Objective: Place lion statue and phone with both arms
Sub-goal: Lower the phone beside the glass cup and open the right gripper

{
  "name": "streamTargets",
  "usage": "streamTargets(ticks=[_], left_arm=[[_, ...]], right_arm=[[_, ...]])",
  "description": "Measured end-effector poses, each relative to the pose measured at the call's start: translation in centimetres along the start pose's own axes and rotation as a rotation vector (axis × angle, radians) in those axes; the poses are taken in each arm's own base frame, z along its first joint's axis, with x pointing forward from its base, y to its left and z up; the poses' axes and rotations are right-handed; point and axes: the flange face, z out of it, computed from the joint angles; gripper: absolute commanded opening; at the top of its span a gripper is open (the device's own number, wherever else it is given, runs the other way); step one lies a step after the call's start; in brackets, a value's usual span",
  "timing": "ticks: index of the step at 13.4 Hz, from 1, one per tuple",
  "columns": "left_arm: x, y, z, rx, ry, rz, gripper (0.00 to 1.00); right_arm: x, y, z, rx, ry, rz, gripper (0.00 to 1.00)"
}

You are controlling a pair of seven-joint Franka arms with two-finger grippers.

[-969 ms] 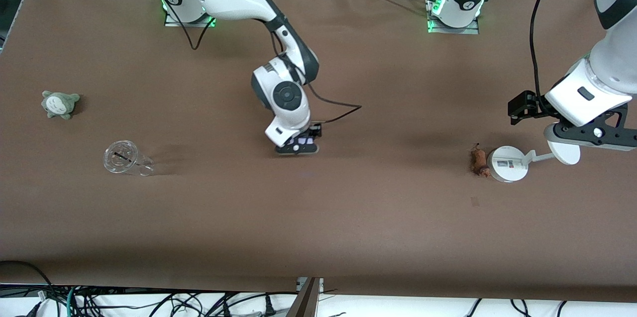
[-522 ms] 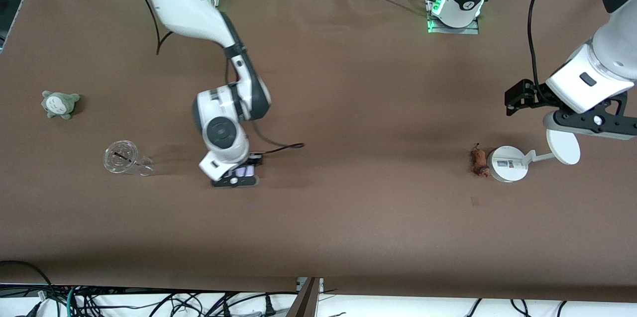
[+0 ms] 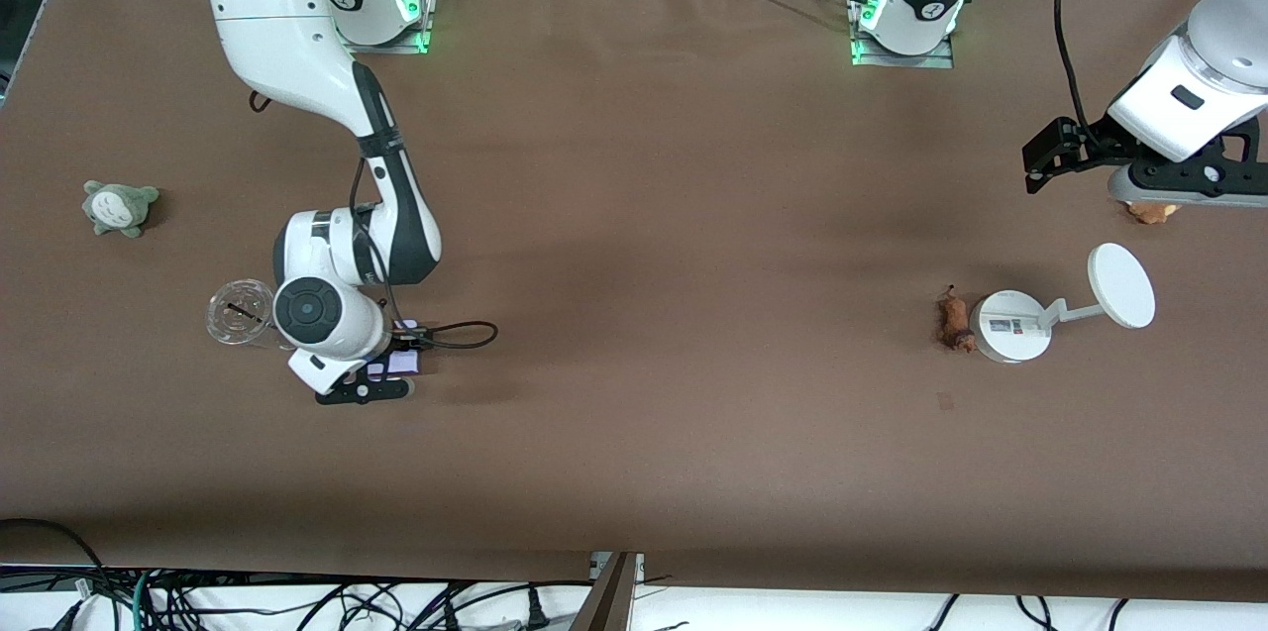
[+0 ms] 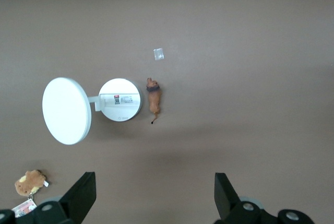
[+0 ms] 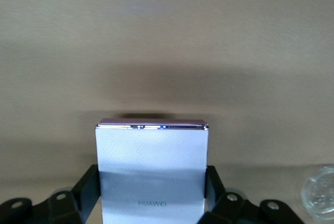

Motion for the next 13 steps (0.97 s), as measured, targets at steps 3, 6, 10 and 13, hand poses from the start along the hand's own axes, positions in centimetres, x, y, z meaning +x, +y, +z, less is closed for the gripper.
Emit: streamTargets(ticks=[3, 6, 10, 13], left_arm=[[-0.1, -0.5, 0.4, 0.0, -0.002, -0.01, 1.0], [0.0, -0.1, 0.2, 0.0, 0.007, -0.002, 1.0], [0.0, 0.4, 0.0, 0.0, 0.009, 0.006, 1.0], [0.0, 0.6, 0.0, 0.0, 0.01, 0.009, 1.0]], right_arm=[[-0.2, 2.6, 1.2, 0.001, -0.024, 0.015, 0.52], [-0.6, 4.3, 2.2, 0.002, -0.047, 0.034, 0.52], [-1.0, 4.3, 2.5, 0.005, -0.061, 0.034, 0.52], [-1.7, 4.3, 2.6, 0.012, -0.075, 0.036, 0.92]])
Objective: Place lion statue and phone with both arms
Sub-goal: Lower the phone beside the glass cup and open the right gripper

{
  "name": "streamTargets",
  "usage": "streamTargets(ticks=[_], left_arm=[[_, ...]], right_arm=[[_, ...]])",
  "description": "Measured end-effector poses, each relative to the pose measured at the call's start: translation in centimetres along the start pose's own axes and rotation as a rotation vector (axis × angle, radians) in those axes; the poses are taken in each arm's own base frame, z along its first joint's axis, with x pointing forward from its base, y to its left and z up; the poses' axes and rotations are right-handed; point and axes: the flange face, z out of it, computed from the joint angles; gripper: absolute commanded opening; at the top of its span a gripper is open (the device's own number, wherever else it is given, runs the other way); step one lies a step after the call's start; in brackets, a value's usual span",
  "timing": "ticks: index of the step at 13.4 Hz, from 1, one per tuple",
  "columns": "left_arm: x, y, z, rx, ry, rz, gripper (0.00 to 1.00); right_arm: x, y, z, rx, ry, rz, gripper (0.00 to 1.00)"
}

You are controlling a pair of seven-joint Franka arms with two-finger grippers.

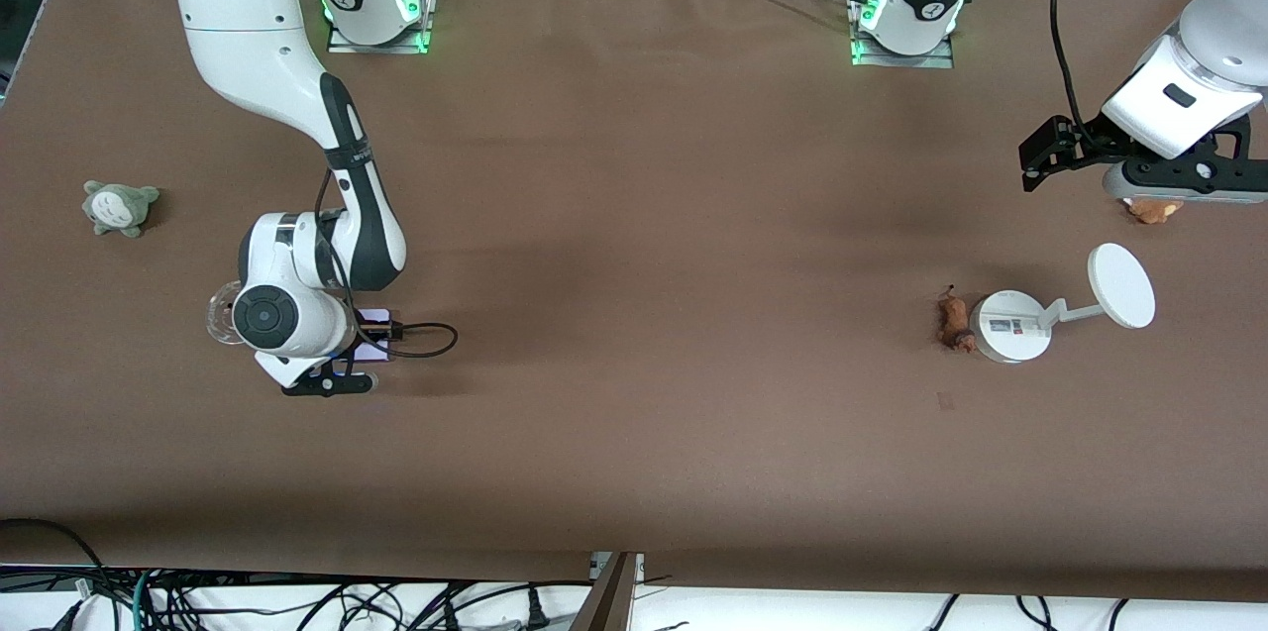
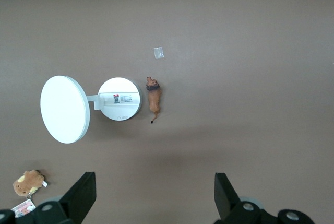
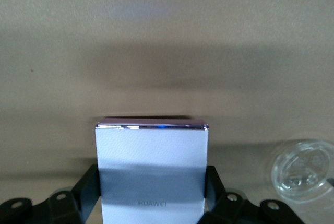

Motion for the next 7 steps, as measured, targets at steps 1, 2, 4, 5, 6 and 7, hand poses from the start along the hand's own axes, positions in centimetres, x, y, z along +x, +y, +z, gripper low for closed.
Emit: streamTargets(ticks=[1, 2, 4, 5, 6, 7], left_arm=[[0.0, 0.1, 0.0, 0.0, 0.0, 0.002, 1.0], [0.0, 0.2, 0.0, 0.0, 0.0, 0.003, 1.0], [0.0, 0.2, 0.0, 0.0, -0.001, 0.003, 1.0], [0.0, 0.2, 0.0, 0.0, -0.001, 0.003, 1.0], [0.0, 0.2, 0.0, 0.0, -0.002, 0.003, 1.0], [0.0, 0.2, 0.0, 0.0, -0.001, 0.003, 1.0]], right_arm=[[-0.2, 0.0, 0.0, 0.001, -0.003, 0.001, 1.0], [-0.3, 0.1, 0.1, 0.002, -0.006, 0.001, 1.0], [-0.3, 0.0, -0.5, 0.006, 0.003, -0.003, 1.0], [-0.2, 0.0, -1.3, 0.01, 0.016, -0.006, 1.0], [-0.1, 0.1, -2.6, 0.017, 0.036, -0.009, 1.0], [0.0, 0.1, -4.3, 0.025, 0.06, -0.011, 1.0]])
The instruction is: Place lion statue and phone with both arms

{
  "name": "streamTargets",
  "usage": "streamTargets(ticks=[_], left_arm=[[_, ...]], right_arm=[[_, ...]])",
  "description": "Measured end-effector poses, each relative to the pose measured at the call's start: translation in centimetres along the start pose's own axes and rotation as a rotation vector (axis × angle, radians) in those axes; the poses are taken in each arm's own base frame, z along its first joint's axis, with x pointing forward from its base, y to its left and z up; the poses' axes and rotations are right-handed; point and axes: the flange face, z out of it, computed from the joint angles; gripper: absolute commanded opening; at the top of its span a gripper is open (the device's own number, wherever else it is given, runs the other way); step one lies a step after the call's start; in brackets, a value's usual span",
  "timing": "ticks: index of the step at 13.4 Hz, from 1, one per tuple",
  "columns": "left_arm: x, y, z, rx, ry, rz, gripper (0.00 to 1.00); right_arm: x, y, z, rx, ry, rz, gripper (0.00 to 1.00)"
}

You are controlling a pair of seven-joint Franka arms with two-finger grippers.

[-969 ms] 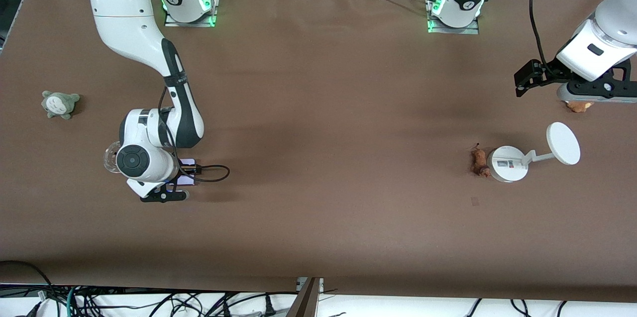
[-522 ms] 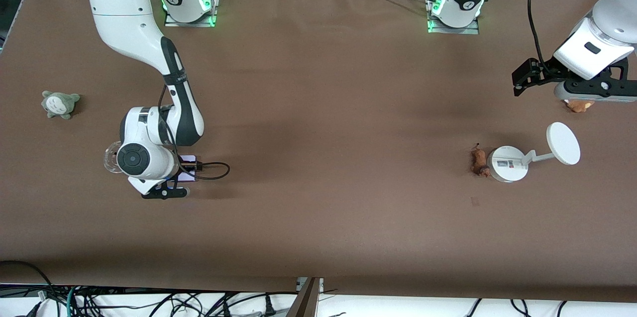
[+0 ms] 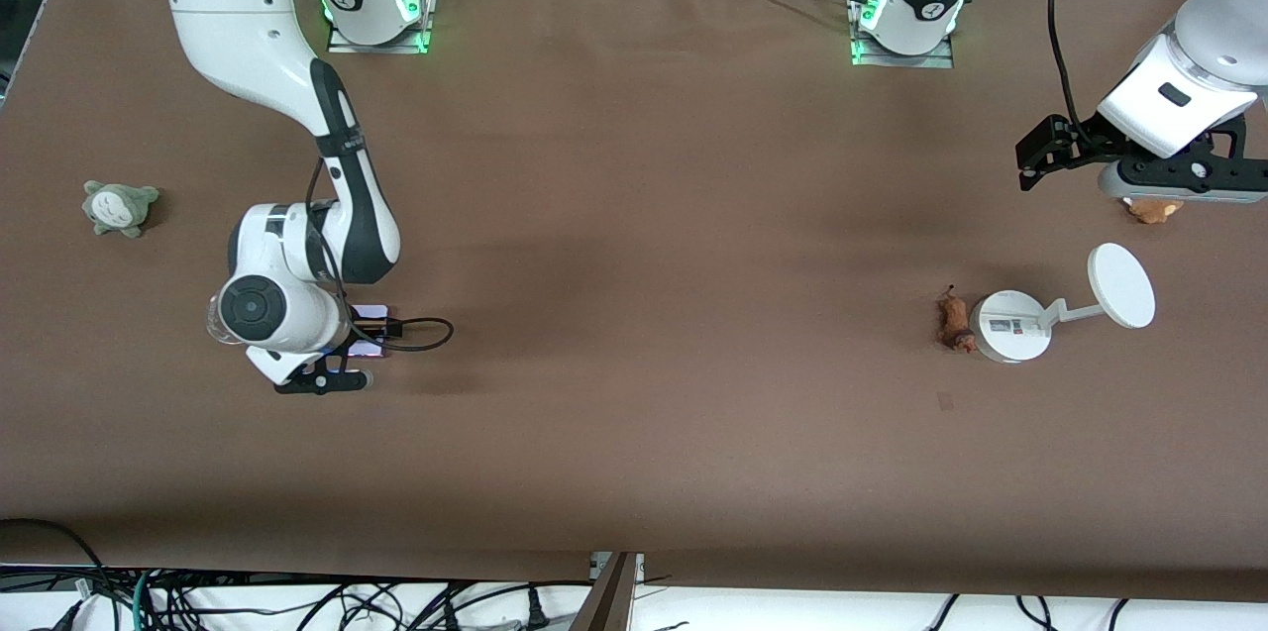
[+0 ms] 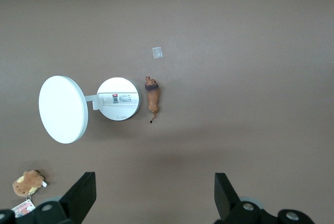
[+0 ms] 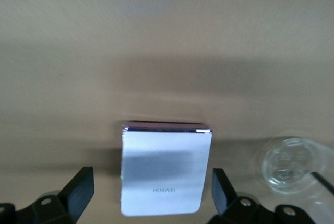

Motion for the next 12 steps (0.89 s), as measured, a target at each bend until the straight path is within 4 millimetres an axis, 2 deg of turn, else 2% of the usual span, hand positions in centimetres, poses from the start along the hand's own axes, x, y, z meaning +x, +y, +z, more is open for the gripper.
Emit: streamTargets(ticks=[3, 5, 9, 12], left_arm=[[0.0, 0.0, 0.0, 0.0, 0.0, 0.0, 1.0], [0.0, 0.0, 0.0, 0.0, 0.0, 0.001, 1.0], [0.0, 0.0, 0.0, 0.0, 0.001, 0.001, 1.0], [0.0, 0.1, -0.1, 0.0, 0.001, 0.001, 1.0]], right_arm=[[0.0, 0.5, -6.2, 0.026, 0.035, -0.007, 1.0], [-0.2, 1.8, -10.3, 0.032, 0.029, -0.021, 1.0], [-2.0, 7.6, -17.5, 0.036, 0.001, -0.049, 1.0], [-4.0, 10.9, -21.0, 0.055, -0.014, -0.03, 1.0]])
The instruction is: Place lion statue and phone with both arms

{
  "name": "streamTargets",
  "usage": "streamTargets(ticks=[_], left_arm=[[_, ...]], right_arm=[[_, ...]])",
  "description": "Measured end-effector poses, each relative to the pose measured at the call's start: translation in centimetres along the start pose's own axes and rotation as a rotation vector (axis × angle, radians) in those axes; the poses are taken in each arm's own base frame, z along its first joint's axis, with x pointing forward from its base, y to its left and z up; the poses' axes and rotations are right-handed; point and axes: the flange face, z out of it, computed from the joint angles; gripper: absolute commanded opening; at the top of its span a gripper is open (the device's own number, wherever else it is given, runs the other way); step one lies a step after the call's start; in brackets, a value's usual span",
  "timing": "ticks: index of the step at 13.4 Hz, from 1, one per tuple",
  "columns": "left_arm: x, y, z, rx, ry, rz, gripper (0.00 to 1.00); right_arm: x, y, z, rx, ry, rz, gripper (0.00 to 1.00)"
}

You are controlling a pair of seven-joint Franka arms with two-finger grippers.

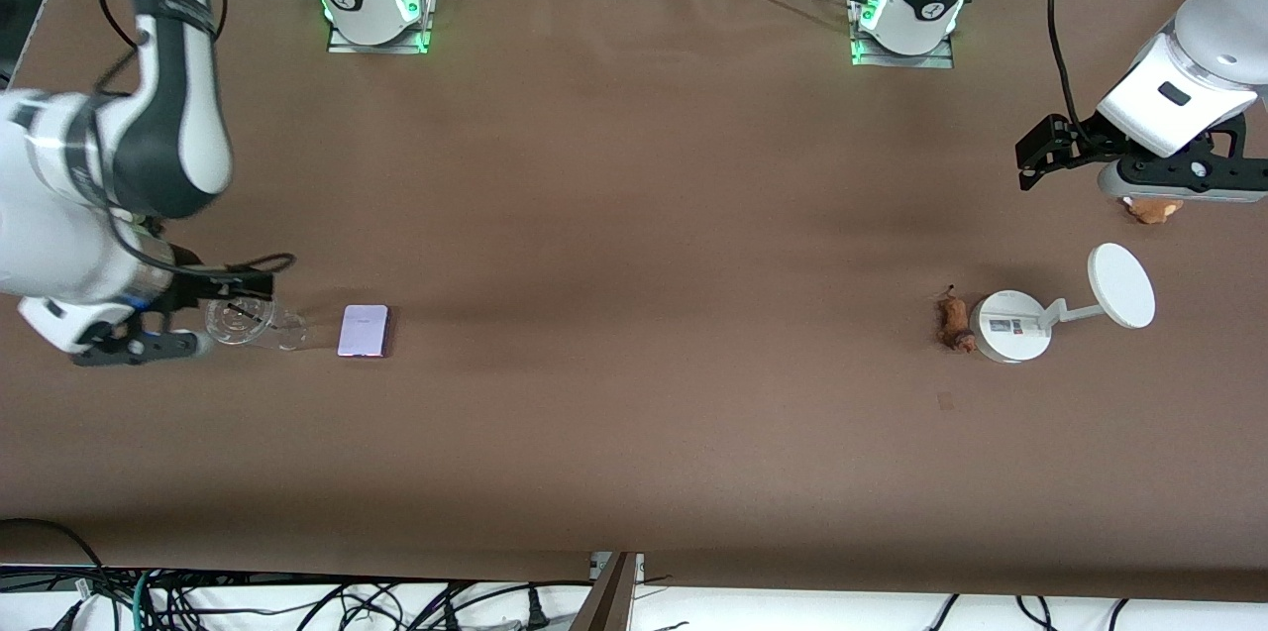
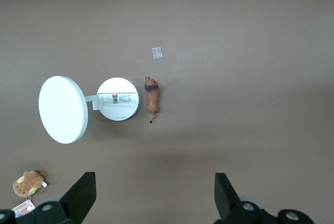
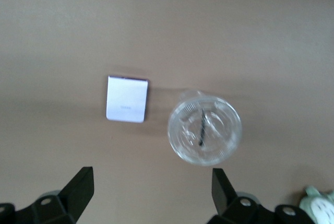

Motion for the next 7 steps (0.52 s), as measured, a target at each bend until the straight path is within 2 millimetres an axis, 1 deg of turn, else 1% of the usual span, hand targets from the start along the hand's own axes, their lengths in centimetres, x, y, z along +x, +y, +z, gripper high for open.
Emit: streamTargets(ticks=[2, 4, 7], left_arm=[[0.0, 0.0, 0.0, 0.0, 0.0, 0.0, 1.0], [0.0, 0.0, 0.0, 0.0, 0.0, 0.0, 1.0], [0.0, 0.0, 0.0, 0.0, 0.0, 0.001, 1.0]], right_arm=[[-0.8, 0.5, -1.6, 0.014, 0.008, 0.005, 1.0], [-1.6, 1.3, -2.5, 0.051, -0.001, 0.023, 1.0], [-3.3, 3.8, -3.8, 0.103, -0.017, 0.076, 1.0]])
